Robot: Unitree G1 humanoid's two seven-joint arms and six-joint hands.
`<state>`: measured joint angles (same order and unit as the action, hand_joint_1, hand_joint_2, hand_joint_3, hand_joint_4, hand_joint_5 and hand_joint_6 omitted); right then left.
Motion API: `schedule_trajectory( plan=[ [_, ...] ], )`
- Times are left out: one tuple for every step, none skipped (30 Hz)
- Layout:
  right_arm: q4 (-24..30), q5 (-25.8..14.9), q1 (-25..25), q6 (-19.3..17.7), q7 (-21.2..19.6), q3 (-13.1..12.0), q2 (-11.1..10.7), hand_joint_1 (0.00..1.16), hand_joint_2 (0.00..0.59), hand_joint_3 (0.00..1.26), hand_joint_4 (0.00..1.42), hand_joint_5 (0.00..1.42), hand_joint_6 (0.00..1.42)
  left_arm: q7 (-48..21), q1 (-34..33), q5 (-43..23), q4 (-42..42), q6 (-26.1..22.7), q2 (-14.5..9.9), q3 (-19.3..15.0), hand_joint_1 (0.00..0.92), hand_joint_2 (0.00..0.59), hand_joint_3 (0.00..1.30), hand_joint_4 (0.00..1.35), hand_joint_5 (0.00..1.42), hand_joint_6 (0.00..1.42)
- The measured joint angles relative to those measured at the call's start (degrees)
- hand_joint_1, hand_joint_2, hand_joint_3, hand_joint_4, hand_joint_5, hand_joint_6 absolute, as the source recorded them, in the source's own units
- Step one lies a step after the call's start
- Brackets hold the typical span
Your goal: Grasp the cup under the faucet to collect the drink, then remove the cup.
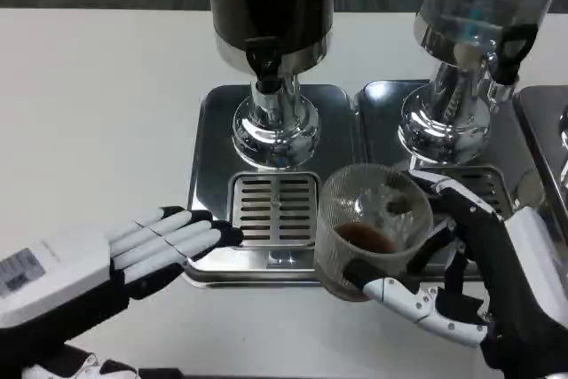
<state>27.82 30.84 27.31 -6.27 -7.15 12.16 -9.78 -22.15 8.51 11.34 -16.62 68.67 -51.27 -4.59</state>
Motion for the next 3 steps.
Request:
schedule_trajectory(
  plan=[
    [0.01, -0.01, 0.0, 0.0, 0.03, -0.01, 0.0, 0.65, 0.284, 0.49, 0.58, 0.81, 1.2, 0.0, 0.0, 0.0, 0.09, 0.0, 0.0, 0.0, 0.0, 0.156, 0.03, 0.0, 0.0, 0.0],
    [0.03, -0.02, 0.02, -0.01, 0.05, -0.02, 0.0, 0.65, 0.284, 0.49, 0.58, 0.81, 1.2, 0.0, 0.01, 0.0, 0.18, 0.0, 0.0, 0.0, 0.0, 0.156, 0.03, 0.0, 0.0, 0.0],
    [0.06, -0.02, 0.04, -0.01, 0.05, -0.04, 0.0, 0.65, 0.284, 0.49, 0.58, 0.81, 1.2, 0.0, 0.02, 0.0, 0.23, 0.0, 0.0, 0.0, 0.0, 0.156, 0.03, 0.0, 0.0, 0.0]
  ],
)
